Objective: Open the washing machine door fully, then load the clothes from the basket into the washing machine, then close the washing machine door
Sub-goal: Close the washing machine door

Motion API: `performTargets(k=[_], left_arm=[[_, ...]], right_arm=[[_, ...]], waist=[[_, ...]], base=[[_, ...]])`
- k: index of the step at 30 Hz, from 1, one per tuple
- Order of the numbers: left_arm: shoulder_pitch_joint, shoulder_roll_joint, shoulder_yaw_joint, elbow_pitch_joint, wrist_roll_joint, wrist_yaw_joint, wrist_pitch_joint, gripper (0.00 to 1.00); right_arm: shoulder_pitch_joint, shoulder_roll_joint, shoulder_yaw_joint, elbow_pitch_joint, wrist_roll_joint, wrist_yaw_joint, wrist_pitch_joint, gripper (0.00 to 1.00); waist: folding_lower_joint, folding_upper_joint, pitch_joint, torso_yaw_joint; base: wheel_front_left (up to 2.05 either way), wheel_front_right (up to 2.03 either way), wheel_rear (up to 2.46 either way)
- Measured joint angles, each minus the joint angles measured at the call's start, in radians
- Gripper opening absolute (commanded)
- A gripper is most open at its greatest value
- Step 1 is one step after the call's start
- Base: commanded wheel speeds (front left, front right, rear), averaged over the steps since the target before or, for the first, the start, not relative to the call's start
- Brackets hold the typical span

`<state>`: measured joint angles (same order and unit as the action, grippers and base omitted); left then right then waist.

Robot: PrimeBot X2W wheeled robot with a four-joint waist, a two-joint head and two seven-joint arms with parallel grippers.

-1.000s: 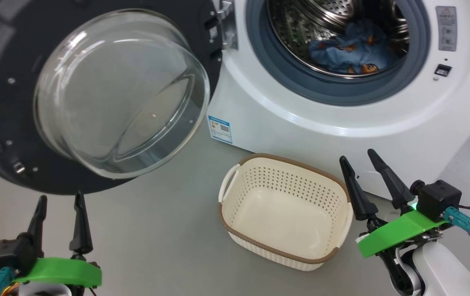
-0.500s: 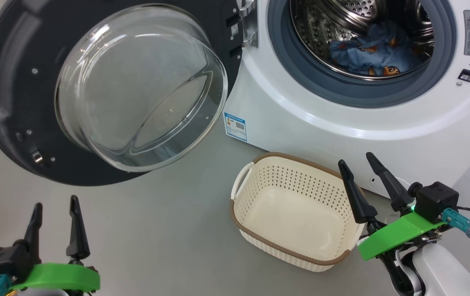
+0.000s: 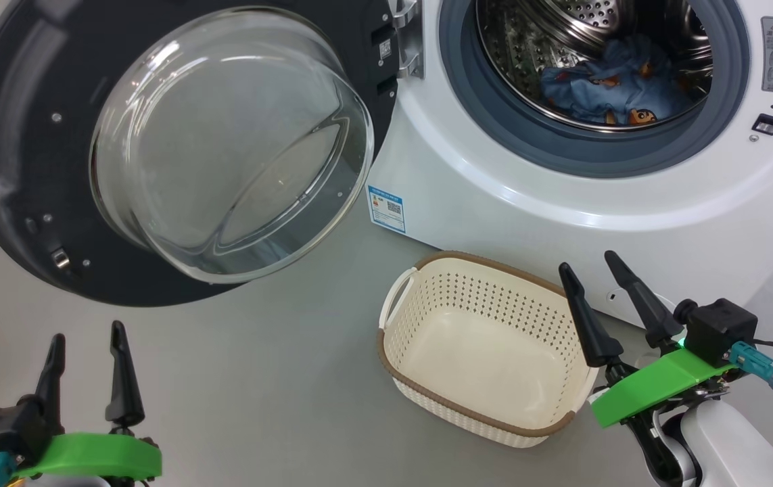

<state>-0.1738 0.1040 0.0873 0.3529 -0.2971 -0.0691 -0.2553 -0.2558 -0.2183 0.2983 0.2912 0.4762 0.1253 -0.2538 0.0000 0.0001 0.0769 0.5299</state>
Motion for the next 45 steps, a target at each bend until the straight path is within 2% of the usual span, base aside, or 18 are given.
performTargets(k=[1,2,3,4,10,12,17,22,26,29,33,35,39,45], left_arm=[[0.000,0.000,0.002,0.000,0.001,-0.001,0.000,1.00],[0.000,0.000,0.002,0.000,0.001,-0.001,0.000,0.48],[0.000,0.000,0.002,0.000,0.001,-0.001,0.000,0.05],[0.000,0.000,0.007,-0.007,0.001,-0.005,0.000,0.00],[-0.014,0.007,0.024,-0.075,-0.002,-0.030,0.000,0.00],[-0.035,0.012,0.028,-0.101,-0.038,-0.043,0.000,0.00],[-0.109,0.076,0.044,-0.177,-0.119,-0.054,0.002,0.00],[-0.208,0.167,0.084,-0.257,-0.289,-0.055,0.066,0.00],[-0.300,0.232,0.150,-0.253,-0.494,-0.056,0.123,0.00],[-0.381,0.272,0.226,-0.168,-0.659,-0.058,0.177,0.00],[-0.483,0.304,0.354,0.029,-0.885,-0.059,0.274,0.00],[-0.530,0.337,0.424,0.128,-0.967,-0.059,0.301,0.00],[-0.590,0.426,0.513,0.304,-1.052,-0.059,0.355,0.00],[-0.632,0.511,0.549,0.529,-1.084,-0.053,0.399,0.00]], right_arm=[[0.000,0.000,-0.003,0.000,0.000,0.000,0.000,1.00],[0.000,0.000,-0.005,0.000,0.000,0.000,0.000,1.00],[0.000,0.000,-0.005,0.000,0.000,0.000,0.000,1.00],[0.000,0.000,-0.007,0.000,0.000,0.000,0.000,1.00],[0.000,0.000,-0.009,-0.001,0.000,0.000,0.000,1.00],[0.000,0.000,-0.010,-0.002,0.000,0.000,0.000,1.00],[0.000,-0.001,-0.011,-0.003,0.000,0.000,0.000,1.00],[0.000,-0.002,-0.010,-0.005,0.000,0.000,0.000,1.00],[0.000,-0.004,-0.010,-0.005,0.000,0.000,0.000,1.00],[0.000,-0.007,-0.008,-0.005,-0.001,0.000,0.000,1.00],[-0.001,-0.015,-0.007,-0.006,-0.003,0.000,0.000,1.00],[-0.002,-0.022,-0.007,-0.007,-0.011,0.000,0.000,1.00],[-0.005,-0.040,-0.008,-0.007,-0.017,0.000,0.000,1.00],[-0.027,-0.047,-0.006,-0.019,-0.036,0.000,0.000,1.00]], waist=[[0.0000,0.0000,-0.001,-0.001],[0.0000,0.0000,-0.001,-0.001],[0.0000,0.0000,-0.001,-0.001],[0.0000,0.0000,-0.001,-0.002],[0.0001,0.0000,0.002,-0.009],[0.0000,0.0000,0.002,-0.011],[0.0000,0.0000,0.002,-0.018],[0.0000,0.0000,0.005,-0.034],[0.0000,0.0000,0.009,-0.056],[0.0000,0.0000,0.013,-0.076],[0.0000,0.0000,0.024,-0.105],[0.0000,0.0000,0.032,-0.121],[0.0000,0.0000,0.055,-0.154],[0.0001,0.0000,0.097,-0.202]], base=[[0.00,0.00,0.00],[0.00,0.00,0.00],[0.00,0.00,0.00],[0.00,0.00,0.00],[0.00,0.00,0.00],[0.00,0.00,0.00],[0.00,0.00,0.00],[0.00,0.00,0.00],[0.00,0.00,0.00],[0.00,0.00,0.00],[0.00,0.00,0.00],[0.00,0.00,0.00],[0.00,0.00,0.00],[0.00,0.00,0.00]])
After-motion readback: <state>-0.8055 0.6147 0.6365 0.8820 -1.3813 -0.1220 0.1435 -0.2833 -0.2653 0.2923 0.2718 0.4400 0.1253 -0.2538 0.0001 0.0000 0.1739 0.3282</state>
